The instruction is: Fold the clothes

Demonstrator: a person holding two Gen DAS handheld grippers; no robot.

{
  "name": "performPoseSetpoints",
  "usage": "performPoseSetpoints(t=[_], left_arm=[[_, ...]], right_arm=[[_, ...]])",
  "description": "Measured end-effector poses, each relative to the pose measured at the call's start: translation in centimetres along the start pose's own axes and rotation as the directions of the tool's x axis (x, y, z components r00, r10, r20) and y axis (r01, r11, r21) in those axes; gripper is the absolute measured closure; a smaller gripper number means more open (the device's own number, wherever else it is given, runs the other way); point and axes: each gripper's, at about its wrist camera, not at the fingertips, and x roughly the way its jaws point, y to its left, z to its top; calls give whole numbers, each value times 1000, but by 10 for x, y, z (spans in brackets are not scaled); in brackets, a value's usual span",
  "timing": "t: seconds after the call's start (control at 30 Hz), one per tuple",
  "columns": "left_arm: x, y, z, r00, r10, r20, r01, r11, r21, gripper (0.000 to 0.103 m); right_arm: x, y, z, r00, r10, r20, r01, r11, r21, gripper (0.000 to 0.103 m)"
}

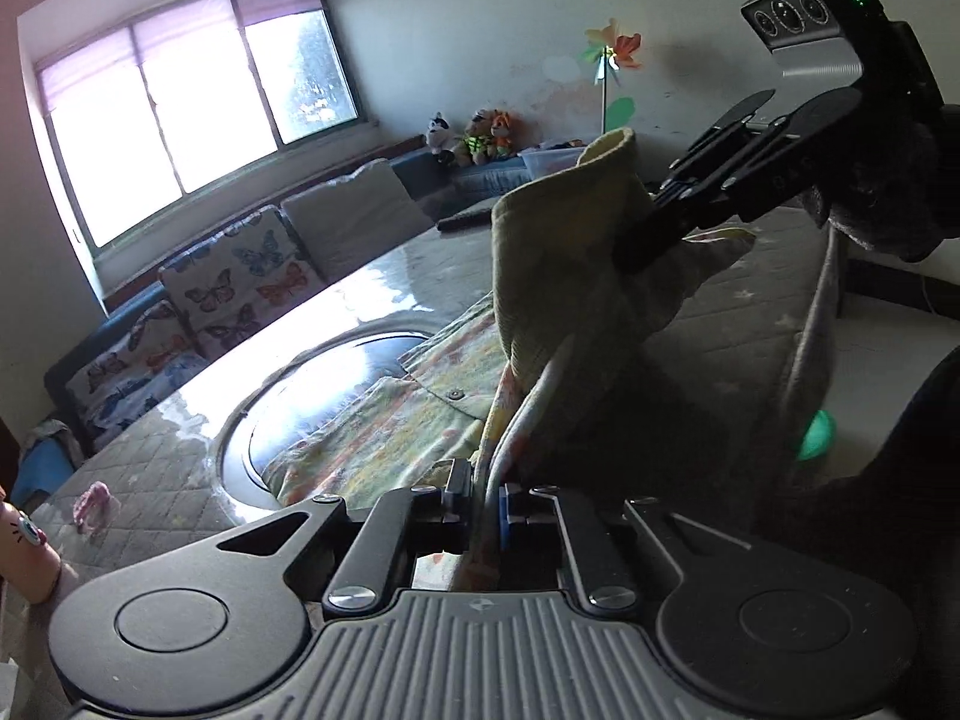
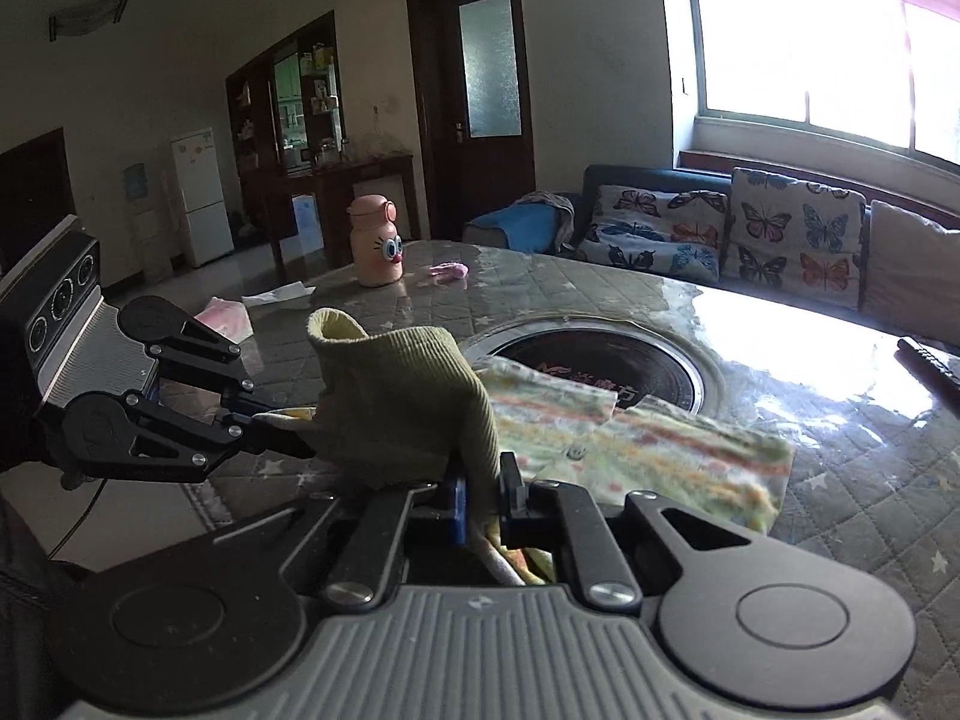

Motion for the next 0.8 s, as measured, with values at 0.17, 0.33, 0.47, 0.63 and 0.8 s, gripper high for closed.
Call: performPoseSetpoints(t=[0.17, 0.33, 0.47, 0.63, 0.8], left_arm=[[-8, 5, 13, 999, -30, -13, 30, 999, -37, 94], [42, 33, 16, 997, -12, -79, 5, 995, -96, 94], [81, 56, 18, 991, -1, -131, -18, 990, -141, 94], [131, 85, 20, 980, 10, -197, -49, 979, -196, 89], [168, 107, 16, 969, 37, -245, -99, 964, -246, 71]], right_arm=[[14, -15, 13, 1000, -24, -6, 24, 1000, 18, 95], [48, -54, 41, 999, -36, -26, 37, 998, 41, 95], [86, -83, 60, 997, -57, -58, 59, 997, 43, 95], [130, -110, 60, 989, -111, -95, 118, 991, 68, 94], [153, -126, 42, 980, -168, -110, 180, 977, 111, 85]])
